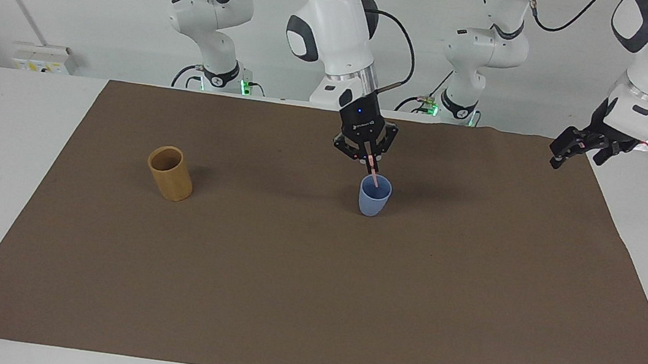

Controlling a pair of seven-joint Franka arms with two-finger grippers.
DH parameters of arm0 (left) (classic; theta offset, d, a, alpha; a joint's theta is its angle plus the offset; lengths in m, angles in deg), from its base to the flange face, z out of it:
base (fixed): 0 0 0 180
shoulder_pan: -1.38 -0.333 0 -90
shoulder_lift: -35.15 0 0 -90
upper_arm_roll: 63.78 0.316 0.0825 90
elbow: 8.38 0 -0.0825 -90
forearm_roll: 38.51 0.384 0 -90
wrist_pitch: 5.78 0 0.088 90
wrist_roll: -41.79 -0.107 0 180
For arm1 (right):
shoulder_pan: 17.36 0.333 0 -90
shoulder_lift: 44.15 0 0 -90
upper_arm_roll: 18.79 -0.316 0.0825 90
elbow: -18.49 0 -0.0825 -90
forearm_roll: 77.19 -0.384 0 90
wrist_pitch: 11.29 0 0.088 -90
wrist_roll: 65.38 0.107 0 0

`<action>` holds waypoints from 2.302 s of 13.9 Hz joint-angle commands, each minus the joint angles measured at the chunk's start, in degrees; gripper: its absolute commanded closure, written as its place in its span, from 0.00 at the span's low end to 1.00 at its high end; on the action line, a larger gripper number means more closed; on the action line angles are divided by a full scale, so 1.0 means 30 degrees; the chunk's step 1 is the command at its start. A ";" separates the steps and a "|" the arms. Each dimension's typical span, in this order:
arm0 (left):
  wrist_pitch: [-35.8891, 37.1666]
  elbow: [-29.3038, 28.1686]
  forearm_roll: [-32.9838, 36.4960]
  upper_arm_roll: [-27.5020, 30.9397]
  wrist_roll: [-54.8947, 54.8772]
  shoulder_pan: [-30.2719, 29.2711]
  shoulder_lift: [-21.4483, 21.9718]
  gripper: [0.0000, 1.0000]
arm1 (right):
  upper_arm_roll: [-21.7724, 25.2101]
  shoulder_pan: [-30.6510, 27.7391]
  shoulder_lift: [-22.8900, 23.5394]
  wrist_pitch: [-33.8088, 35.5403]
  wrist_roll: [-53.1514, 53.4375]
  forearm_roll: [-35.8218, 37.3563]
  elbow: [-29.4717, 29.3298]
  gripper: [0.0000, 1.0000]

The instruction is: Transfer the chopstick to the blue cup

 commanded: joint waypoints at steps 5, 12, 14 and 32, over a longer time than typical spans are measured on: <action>0.0302 -0.0044 0.0271 0.0030 0.0033 0.0097 0.0147 0.00 | 0.0038 0.0118 -0.0681 -0.0323 0.0315 0.0372 0.1250 0.28; 0.0302 -0.0044 0.0271 0.0030 0.0033 0.0097 0.0147 0.00 | 0.0302 -0.4089 -0.1291 0.8622 -0.4380 0.0813 -0.4253 0.00; 0.0302 -0.0044 0.0271 0.0030 0.0033 0.0097 0.0147 0.00 | 0.0273 -0.7191 -0.2229 1.2051 -0.6881 0.0549 -0.4317 0.00; 0.0302 -0.0044 0.0271 0.0030 0.0033 0.0097 0.0147 0.00 | 0.1936 -1.2228 -0.3610 2.0536 -1.2488 0.1338 -0.5754 0.00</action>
